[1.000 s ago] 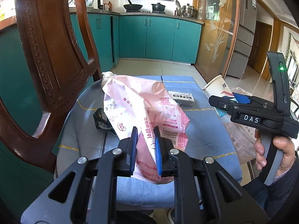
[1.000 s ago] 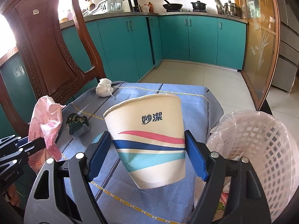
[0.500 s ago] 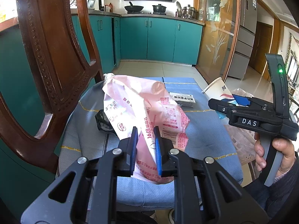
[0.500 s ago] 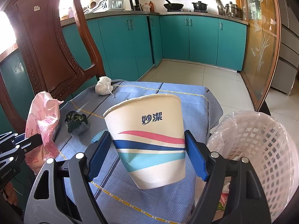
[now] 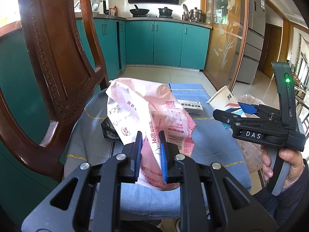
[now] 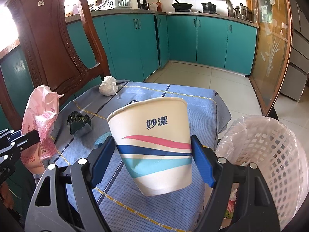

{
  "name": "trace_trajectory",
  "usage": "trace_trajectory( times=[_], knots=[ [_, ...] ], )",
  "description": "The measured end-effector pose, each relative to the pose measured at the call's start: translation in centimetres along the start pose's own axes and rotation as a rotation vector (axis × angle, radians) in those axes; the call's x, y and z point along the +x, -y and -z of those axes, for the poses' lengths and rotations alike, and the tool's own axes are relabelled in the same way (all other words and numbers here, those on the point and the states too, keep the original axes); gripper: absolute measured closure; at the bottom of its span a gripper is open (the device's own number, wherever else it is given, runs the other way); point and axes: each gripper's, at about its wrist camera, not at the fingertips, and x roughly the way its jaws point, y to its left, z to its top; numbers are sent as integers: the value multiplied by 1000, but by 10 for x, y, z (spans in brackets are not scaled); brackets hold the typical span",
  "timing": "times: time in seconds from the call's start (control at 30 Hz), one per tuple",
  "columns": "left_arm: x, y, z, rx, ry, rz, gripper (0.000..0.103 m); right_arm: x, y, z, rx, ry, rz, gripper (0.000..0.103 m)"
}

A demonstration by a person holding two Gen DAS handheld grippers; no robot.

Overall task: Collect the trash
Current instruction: 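Hold the pink bag in the left gripper and the paper cup in the right gripper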

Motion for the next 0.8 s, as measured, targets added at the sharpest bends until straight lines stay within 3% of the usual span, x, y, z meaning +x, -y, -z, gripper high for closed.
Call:
trace_trajectory(
  times=[0.8],
  knots=[
    [-6,3,3,5,15,-11,85,1,-5,2,-21,-7,4,26]
  ],
)
